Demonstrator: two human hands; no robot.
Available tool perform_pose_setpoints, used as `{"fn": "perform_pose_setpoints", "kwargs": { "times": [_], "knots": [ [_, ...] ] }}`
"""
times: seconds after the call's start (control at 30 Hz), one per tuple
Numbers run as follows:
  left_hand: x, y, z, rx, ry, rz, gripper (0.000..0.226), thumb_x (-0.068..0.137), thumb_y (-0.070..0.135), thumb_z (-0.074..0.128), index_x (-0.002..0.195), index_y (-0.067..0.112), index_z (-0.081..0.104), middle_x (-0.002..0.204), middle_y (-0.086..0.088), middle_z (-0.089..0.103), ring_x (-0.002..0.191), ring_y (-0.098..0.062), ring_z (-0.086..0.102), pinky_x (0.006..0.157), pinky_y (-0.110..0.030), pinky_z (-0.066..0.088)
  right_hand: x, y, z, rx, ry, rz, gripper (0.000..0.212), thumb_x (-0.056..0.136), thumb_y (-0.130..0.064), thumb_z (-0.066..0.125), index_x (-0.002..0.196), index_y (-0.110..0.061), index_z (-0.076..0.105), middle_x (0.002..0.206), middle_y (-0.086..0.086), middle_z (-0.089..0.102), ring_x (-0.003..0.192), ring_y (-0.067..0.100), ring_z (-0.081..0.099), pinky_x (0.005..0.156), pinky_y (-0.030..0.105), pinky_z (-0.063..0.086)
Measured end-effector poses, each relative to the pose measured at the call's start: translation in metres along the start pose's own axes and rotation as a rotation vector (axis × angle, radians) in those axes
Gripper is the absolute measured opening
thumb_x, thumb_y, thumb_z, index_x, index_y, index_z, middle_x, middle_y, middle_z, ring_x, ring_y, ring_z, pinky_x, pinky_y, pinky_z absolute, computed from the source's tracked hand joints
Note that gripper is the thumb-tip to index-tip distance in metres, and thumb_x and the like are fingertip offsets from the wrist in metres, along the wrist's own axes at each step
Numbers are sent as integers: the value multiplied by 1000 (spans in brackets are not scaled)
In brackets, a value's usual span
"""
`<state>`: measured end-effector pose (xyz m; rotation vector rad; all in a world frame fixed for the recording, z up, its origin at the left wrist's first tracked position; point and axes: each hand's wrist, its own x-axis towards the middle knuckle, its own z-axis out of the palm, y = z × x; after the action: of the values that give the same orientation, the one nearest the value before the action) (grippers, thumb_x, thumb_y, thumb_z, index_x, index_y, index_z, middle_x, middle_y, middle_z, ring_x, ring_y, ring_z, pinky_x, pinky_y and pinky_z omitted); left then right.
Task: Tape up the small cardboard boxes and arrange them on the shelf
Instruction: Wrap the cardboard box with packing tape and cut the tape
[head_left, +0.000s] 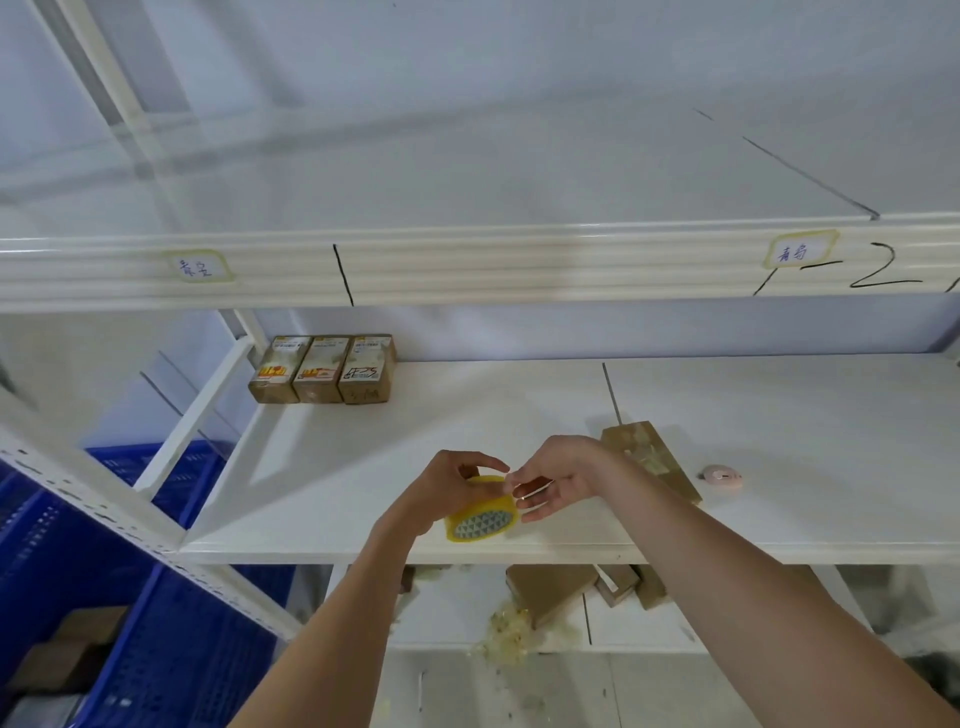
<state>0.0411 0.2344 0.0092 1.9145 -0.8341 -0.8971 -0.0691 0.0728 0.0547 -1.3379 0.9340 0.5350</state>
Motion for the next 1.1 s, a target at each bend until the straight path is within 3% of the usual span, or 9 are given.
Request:
{"fn": "perform_pose_setpoints", "kwargs": {
  "times": [0.07,0.17,0.23,0.33,0.47,0.63,0.93,1.1],
  "knots": [
    [2,-2,-2,20,-12,1,20,75,45,86,94,44,77,87,-9,68,78,-19,68,79,-34,60,0,-1,0,-7,-13,27,14,93,-7,71,98,6,73,98,16,65,89,28,68,88,48,61],
    [6,-6,-3,55,-30,-12,26,70,52,87,92,45,77,83,-9,65,74,-13,62,75,-32,59,1,-3,2,-46,27,21,35,94,-5,69,125,10,62,100,16,66,89,28,68,93,48,58],
    [8,-10,-1,93,-47,-8,36,61,64,85,92,49,76,77,-4,60,70,-10,58,70,-28,55,1,-4,4,-91,69,-9,39,95,-5,67,130,11,55,105,17,64,88,28,68,94,49,57],
    [11,-11,2,130,-53,-17,48,49,76,78,92,55,74,76,7,64,66,-4,60,67,-21,52,3,-7,6,-238,152,-79,40,95,-7,69,127,10,53,101,16,63,84,26,69,88,45,60],
    [14,-10,5,154,-65,-32,51,45,79,75,90,58,72,81,24,68,85,-4,65,70,-18,52,8,-5,6,-349,185,-125,37,96,-9,67,124,13,56,97,17,65,81,23,69,90,42,60],
    [12,-7,4,188,-97,-54,48,50,78,78,93,57,72,93,2,72,85,-15,70,81,-30,58,8,-5,-1,-359,150,-134,26,92,-7,73,109,11,65,95,17,70,80,22,72,86,39,62],
    [7,3,5,207,-168,-73,46,51,72,80,94,60,71,98,18,71,95,-2,66,86,-28,57,5,-6,-17,-335,76,-103,18,87,-3,78,95,9,68,85,17,68,77,24,70,86,41,62],
    [7,8,10,208,-134,-59,27,71,53,84,93,60,70,99,20,70,96,-1,64,87,-29,56,3,-4,-19,-398,106,-163,18,88,-6,76,96,8,68,89,17,69,79,24,72,79,36,64]
  ]
}}
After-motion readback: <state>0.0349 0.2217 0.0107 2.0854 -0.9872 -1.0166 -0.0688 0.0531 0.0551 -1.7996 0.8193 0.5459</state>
